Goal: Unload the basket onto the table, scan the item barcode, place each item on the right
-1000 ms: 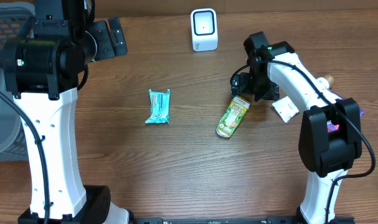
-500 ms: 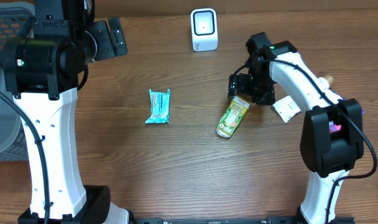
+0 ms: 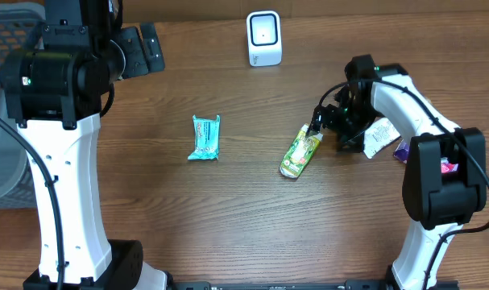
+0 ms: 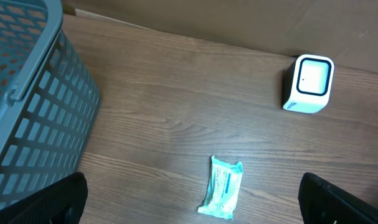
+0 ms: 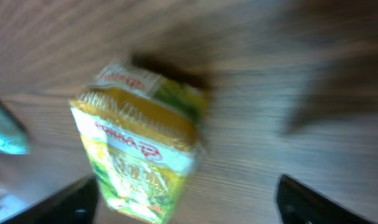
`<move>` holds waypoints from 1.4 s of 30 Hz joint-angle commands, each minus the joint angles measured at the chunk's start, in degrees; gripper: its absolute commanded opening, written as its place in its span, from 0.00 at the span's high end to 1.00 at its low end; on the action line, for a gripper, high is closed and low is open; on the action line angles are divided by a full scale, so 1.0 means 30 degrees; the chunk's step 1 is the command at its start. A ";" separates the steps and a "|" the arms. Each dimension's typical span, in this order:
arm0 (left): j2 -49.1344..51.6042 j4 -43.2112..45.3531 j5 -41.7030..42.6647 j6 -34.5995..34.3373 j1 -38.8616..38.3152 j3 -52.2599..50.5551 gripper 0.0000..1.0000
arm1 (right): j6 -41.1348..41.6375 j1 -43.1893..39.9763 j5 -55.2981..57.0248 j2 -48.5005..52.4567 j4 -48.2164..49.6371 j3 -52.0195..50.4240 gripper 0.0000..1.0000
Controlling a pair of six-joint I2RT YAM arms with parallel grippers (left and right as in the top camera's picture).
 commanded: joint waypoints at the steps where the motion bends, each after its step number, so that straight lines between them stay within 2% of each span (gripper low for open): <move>1: 0.0138 0.0080 -0.0255 -0.0306 -0.0015 0.0219 0.01 | 0.0488 0.0182 -0.2769 -0.0597 0.1661 -0.1537 0.18; 5: 0.0138 0.0080 -0.0255 -0.0306 -0.0015 0.0219 0.00 | 0.2244 0.0699 -0.2732 -0.0597 0.4306 -0.3249 0.21; 9: 0.0138 0.0080 -0.0255 -0.0306 -0.0015 0.0219 0.00 | 0.4167 0.1129 -0.2608 -0.0590 0.7074 -0.4583 0.32; 11: 0.0138 0.0080 -0.0255 -0.0306 -0.0015 0.0219 0.00 | 0.4335 0.1246 -0.2608 -0.0590 0.8182 -0.4983 0.45; 14: 0.0138 0.0080 -0.0255 -0.0299 -0.0015 0.0219 0.01 | 0.4335 0.1290 -0.2404 -0.0590 0.8969 -0.5064 0.76; 15: 0.0138 0.0087 -0.0255 -0.0306 -0.0015 0.0219 0.00 | 0.4328 0.1290 -0.2404 -0.0590 0.9100 -0.5056 0.80; 22: 0.0138 0.0080 -0.0255 -0.0299 -0.0015 0.0219 0.00 | 0.3927 0.1137 -0.3249 -0.0612 0.9296 -0.4896 0.79; 29: 0.0138 0.0080 -0.0255 -0.0306 -0.0015 0.0219 0.00 | -0.3606 0.1107 -1.2327 -0.1013 0.8459 -0.3038 0.77; 31: 0.0138 0.0080 -0.0255 -0.0306 -0.0015 0.0219 0.00 | -0.5042 0.1107 -1.4630 -0.1239 0.7956 -0.2346 0.77; 37: 0.0138 0.0080 -0.0255 -0.0299 -0.0015 0.0219 0.00 | -0.5581 0.1107 -1.7158 -0.2215 0.6994 -0.0350 0.77; 42: 0.0138 0.0080 -0.0255 -0.0299 -0.0015 0.0219 0.01 | -0.5406 0.0750 -2.1077 -0.3096 0.7657 0.1195 0.80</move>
